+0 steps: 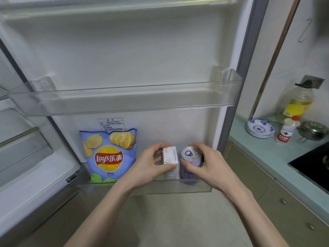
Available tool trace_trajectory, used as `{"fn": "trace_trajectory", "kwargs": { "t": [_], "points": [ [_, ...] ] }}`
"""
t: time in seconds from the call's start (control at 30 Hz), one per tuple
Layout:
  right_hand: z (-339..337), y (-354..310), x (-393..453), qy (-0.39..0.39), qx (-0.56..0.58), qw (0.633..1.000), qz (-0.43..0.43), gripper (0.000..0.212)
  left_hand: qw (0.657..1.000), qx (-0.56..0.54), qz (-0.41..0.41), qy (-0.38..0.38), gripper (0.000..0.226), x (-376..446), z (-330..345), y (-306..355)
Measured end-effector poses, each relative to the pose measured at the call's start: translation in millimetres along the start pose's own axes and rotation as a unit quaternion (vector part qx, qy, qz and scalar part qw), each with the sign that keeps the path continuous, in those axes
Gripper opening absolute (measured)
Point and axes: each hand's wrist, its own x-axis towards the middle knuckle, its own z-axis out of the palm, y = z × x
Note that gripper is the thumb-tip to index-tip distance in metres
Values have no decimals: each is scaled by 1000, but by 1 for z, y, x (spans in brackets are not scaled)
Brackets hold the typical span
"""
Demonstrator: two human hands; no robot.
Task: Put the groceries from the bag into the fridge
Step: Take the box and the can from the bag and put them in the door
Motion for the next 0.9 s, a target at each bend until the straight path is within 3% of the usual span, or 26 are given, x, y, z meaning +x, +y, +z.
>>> {"fn": "trace_trajectory", "kwargs": {
  "t": [0.23,0.37,0.63,0.77,0.9],
  "points": [
    [2,1,2,-4,-11,1000,-19,69,999,38,21,-27,65,5,-1,4],
    [-2,-7,-1,36,-41,998,-27,74,994,102,43,16,79,0,-4,12],
    [-13,-32,-22,133,-151,976,-78,64,916,337,177,124,60,-30,-11,33],
    [-13,-43,-39,195,-214,954,-72,68,877,382,243,161,57,-41,-13,39],
    [-15,-52,-70,213,-274,938,-18,73,862,383,276,183,53,-52,-16,46]
  ]
}}
